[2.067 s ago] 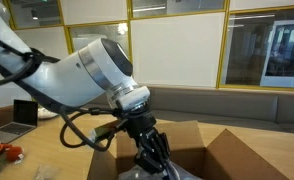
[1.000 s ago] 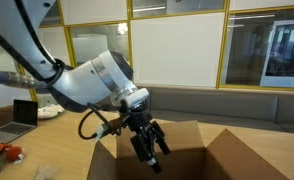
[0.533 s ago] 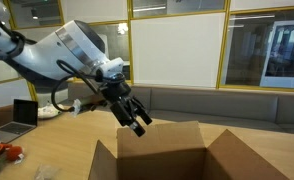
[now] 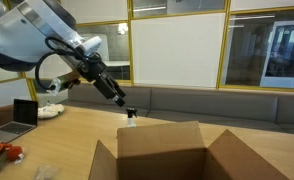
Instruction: Place the clear plastics and spray bottles inside the brown box
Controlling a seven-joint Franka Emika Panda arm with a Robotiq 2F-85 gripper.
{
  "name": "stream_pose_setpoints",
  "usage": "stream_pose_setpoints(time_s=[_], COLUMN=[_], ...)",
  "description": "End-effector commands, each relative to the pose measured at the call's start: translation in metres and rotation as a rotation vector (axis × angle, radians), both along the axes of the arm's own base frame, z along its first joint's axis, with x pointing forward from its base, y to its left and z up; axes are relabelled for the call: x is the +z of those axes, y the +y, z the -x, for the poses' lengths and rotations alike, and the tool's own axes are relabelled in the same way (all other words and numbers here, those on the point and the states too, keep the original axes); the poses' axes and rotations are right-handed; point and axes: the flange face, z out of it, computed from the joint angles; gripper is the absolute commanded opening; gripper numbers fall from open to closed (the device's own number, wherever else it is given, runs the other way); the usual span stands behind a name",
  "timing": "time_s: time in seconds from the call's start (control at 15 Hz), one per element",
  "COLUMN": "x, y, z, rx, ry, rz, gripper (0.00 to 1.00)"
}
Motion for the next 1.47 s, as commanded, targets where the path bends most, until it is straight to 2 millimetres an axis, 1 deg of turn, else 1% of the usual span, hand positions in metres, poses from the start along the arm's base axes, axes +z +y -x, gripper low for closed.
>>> stream_pose_setpoints(time_s=[0.0, 0.27, 0.6, 0.73, 0.87, 1.13, 1.4], x=[0.005, -0.018, -0.044, -0.056, -0.072, -0.109, -0.148], y=[0.027, 0.067, 0.134, 0.167, 0.203, 0.273, 0.335], z=[0.001, 0.005, 0.012, 0.015, 0.022, 0.045, 0.069], rx=[0.157, 0.314, 0.537, 0.628, 0.720, 0.904, 1.082], ry=[-0.065, -0.131, -0.159, -0.149, -0.131, -0.077, 0.002], rz=[-0.105, -0.248, -0.413, -0.469, -0.523, -0.623, -0.708], gripper=[1.00, 1.00, 1.00, 1.00, 1.00, 1.00, 1.00])
